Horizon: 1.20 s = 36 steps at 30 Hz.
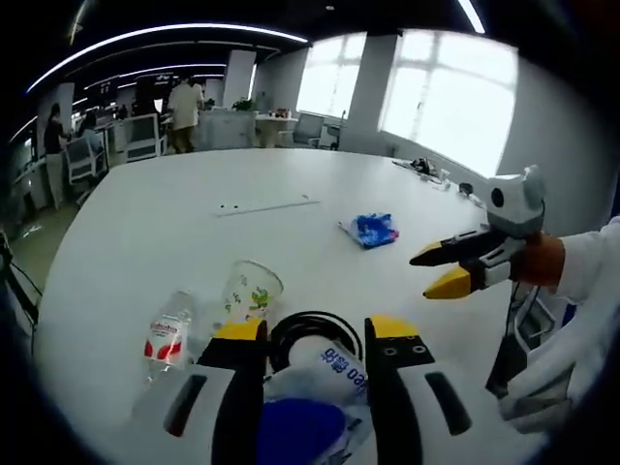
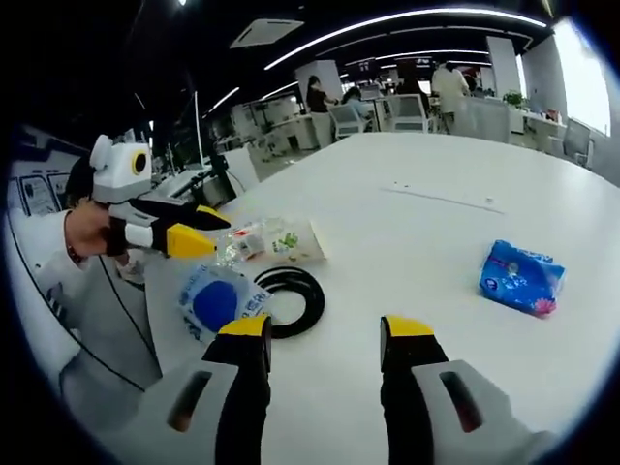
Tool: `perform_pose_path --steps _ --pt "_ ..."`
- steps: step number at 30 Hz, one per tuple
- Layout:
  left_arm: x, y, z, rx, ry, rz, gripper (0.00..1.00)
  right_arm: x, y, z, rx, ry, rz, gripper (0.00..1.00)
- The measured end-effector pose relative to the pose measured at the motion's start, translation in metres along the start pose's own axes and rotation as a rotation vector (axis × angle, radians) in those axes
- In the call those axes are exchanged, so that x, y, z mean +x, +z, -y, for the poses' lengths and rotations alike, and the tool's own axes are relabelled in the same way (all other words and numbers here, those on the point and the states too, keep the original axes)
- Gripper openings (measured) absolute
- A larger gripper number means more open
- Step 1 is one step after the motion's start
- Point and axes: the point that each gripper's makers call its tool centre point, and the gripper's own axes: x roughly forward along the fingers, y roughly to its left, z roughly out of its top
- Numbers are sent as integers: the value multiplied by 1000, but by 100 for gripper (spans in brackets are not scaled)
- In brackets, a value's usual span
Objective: Arrange the tabletop items into an orderly group along one side of the table until the central work area is clear of visible clutter.
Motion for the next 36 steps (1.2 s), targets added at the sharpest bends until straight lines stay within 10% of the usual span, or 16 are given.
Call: perform_pose_path --steps 19,36 --pt "-62 -74 -82 -74 94 -48 40 41 -38 -73 -17 57 -82 43" --pt "-53 -122 -107 -157 103 -114 38 50 -75 -83 32 42 -164 35"
